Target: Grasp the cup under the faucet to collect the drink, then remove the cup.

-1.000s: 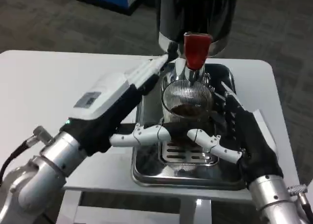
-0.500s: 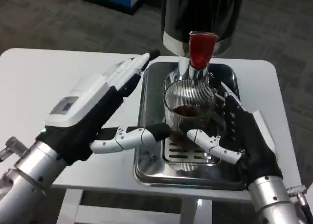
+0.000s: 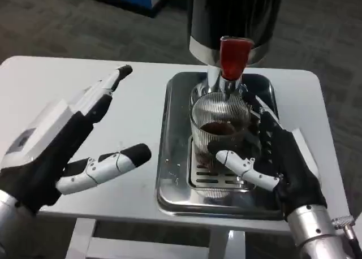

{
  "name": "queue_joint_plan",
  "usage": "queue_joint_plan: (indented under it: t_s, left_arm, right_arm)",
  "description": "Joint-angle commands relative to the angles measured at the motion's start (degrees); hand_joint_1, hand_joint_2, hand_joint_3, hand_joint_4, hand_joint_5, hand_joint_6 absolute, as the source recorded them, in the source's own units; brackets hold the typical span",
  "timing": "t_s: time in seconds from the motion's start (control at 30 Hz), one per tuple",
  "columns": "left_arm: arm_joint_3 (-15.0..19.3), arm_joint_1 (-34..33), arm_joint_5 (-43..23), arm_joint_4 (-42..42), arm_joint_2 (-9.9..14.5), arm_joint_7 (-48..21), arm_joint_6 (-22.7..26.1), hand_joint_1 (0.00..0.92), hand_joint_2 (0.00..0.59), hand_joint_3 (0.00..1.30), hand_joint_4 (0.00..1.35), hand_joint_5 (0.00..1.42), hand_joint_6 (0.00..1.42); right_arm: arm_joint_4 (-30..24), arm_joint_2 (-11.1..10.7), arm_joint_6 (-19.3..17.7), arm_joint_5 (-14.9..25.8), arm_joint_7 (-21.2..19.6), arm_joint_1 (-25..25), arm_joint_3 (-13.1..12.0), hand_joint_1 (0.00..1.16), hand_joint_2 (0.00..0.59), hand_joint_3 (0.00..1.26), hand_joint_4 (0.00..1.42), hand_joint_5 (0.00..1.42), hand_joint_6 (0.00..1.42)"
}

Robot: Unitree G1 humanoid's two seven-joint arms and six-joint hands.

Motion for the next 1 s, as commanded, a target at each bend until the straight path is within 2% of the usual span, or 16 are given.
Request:
queue_joint_plan:
  t_s: [0.03, 0.13, 0.37, 0.53, 0.77, 1.0]
  left_arm:
    - [1.74, 4.65, -0.82, -2.04, 0.84, -1.50, 0.49, 0.000, 0.079, 0.00, 0.00, 0.00, 0.00]
    - [2.65, 7.59, -0.63, -2.82, 0.83, -1.75, 0.26, 0.000, 0.079, 0.00, 0.00, 0.00, 0.00]
    - [5.05, 12.15, 1.97, -4.75, 2.70, -2.17, -0.05, 0.000, 0.079, 0.00, 0.00, 0.00, 0.00]
    - [5.14, 13.09, 2.66, -4.78, 3.44, -2.57, -0.08, 0.000, 0.080, 0.00, 0.00, 0.00, 0.00]
    - [5.41, 13.76, 2.28, -4.84, 3.29, -3.12, 0.23, 0.000, 0.080, 0.00, 0.00, 0.00, 0.00]
    - [6.29, 14.95, 1.95, -4.98, 3.44, -3.37, -0.37, 0.000, 0.080, 0.00, 0.00, 0.00, 0.00]
  right_arm:
    - [-0.72, -0.16, -0.01, 0.30, 0.25, 0.83, 0.02, 0.79, 0.185, 0.11, 0.20, 0.21, 0.22]
    - [-0.84, -0.14, 0.04, 0.37, 0.34, 0.86, 0.00, 0.79, 0.189, 0.11, 0.20, 0.21, 0.22]
    - [-1.17, 0.02, 0.02, 0.37, 0.50, 1.31, 0.19, 0.78, 0.192, 0.11, 0.20, 0.21, 0.22]
    - [-1.38, 0.10, -0.04, 0.31, 0.54, 1.65, 0.23, 0.78, 0.192, 0.11, 0.20, 0.21, 0.22]
    - [-1.19, 0.03, -0.13, 0.11, 0.51, 1.51, 0.36, 0.77, 0.191, 0.11, 0.20, 0.21, 0.22]
    - [1.04, -0.30, -0.56, 0.02, 0.50, 0.15, 0.32, 0.77, 0.187, 0.10, 0.18, 0.21, 0.22]
